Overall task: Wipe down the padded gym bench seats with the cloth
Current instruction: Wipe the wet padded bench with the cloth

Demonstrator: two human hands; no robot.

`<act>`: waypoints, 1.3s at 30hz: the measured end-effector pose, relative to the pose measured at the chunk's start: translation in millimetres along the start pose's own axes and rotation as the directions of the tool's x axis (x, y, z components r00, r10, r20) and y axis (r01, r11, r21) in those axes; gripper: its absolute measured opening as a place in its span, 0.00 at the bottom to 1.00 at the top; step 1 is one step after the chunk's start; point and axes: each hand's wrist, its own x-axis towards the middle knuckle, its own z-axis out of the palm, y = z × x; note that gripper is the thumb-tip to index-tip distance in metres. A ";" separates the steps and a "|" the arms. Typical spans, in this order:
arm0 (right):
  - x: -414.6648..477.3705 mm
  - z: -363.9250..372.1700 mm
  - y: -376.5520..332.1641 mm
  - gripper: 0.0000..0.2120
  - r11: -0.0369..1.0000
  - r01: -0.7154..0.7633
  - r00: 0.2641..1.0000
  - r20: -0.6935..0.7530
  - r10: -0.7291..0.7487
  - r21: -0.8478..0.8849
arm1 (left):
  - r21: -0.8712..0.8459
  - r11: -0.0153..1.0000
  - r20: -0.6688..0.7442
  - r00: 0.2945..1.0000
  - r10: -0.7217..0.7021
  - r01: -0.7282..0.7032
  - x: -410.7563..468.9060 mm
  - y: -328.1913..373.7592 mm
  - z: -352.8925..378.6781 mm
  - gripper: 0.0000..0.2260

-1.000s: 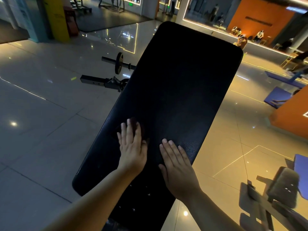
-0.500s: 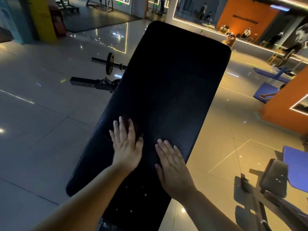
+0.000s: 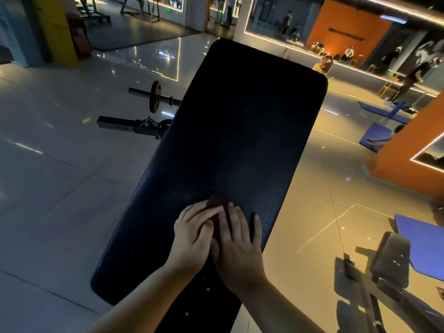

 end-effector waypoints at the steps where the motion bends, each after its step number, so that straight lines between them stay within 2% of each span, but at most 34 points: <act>1: 1.6 -4.8 6.0 0.30 0.999 0.035 0.999 -0.009 -0.035 -0.007 | 0.120 0.992 0.011 0.999 0.047 -0.048 1.6 -3.8 -2.0 0.19; 4: 7.7 -24.3 35.9 0.31 0.995 0.094 0.995 -0.022 -0.094 -0.017 | 0.275 0.955 0.113 0.990 0.081 -0.110 -0.6 -5.5 -1.5 0.24; 6: 19.8 -35.4 56.9 0.31 0.998 0.047 0.998 -0.050 -0.045 0.036 | 0.270 0.952 0.184 0.978 0.095 -0.143 -2.7 -3.0 4.3 0.27; 8: 36.8 -44.1 65.1 0.32 0.988 0.011 0.998 -0.058 -0.002 0.157 | 0.222 0.970 0.217 0.975 0.053 -0.102 -2.5 -1.9 10.7 0.29; 10: 46.1 -46.6 58.6 0.32 0.977 0.089 0.996 -0.020 -0.087 0.195 | 0.221 0.971 0.217 0.975 0.043 -0.092 -2.7 -2.7 15.0 0.30; 12: 40.6 -38.7 46.6 0.31 0.969 0.203 0.978 0.016 -0.208 0.137 | 0.252 0.962 0.208 0.977 0.053 -0.105 -3.1 -4.8 15.5 0.30; 15: 19.1 -27.7 49.5 0.29 0.963 0.240 0.968 0.050 -0.248 0.121 | 0.263 0.957 0.221 0.973 0.062 -0.120 -1.8 -10.9 9.9 0.29; 17: 10.2 -27.6 66.5 0.34 0.960 0.263 0.962 0.054 -0.269 0.091 | 0.263 0.954 0.251 0.965 0.080 -0.147 -1.0 -13.4 5.3 0.28; 20: 12.1 -41.4 89.7 0.40 0.976 0.218 0.975 0.038 -0.218 0.004 | 0.290 0.943 0.290 0.954 0.079 -0.166 0.1 -11.9 1.6 0.27; 25: 35.7 -50.7 62.7 0.32 0.994 0.012 1.000 0.001 -0.012 0.108 | 0.323 0.933 0.268 0.961 0.068 -0.156 -2.7 -3.3 7.0 0.26; 26: 35.0 -47.3 53.6 0.32 0.992 0.034 0.999 0.010 -0.035 0.119 | 0.323 0.935 0.260 0.964 0.064 -0.150 -2.3 -3.9 7.7 0.25; 28: 24.4 -38.5 44.0 0.32 0.976 0.185 0.981 0.045 -0.191 0.114 | 0.322 0.935 0.240 0.968 0.072 -0.149 -1.0 -6.1 6.9 0.24; 30: 8.5 -34.4 49.5 0.38 0.942 0.332 0.939 0.073 -0.335 0.050 | 0.328 0.933 0.230 0.971 0.071 -0.146 -0.5 -9.4 6.8 0.23; 31: 1.9 -34.5 57.4 0.41 0.936 0.351 0.933 0.075 -0.351 0.015 | 0.337 0.931 0.230 0.971 0.067 -0.144 -0.8 -10.9 7.8 0.23; 35: -0.6 -47.9 87.6 0.46 0.971 0.237 0.970 0.055 -0.235 -0.023 | 0.435 0.881 0.246 0.966 0.079 -0.184 -4.4 -12.3 15.8 0.27; 37: 11.6 -54.8 87.6 0.43 0.990 0.140 0.987 0.070 -0.142 0.031 | 0.461 0.870 0.258 0.964 0.058 -0.176 -7.5 -11.6 17.9 0.29; 39: 23.2 -55.3 72.7 0.34 0.993 0.070 0.996 0.056 -0.076 0.096 | 0.504 0.846 0.264 0.964 0.043 -0.176 -9.5 -12.5 19.5 0.29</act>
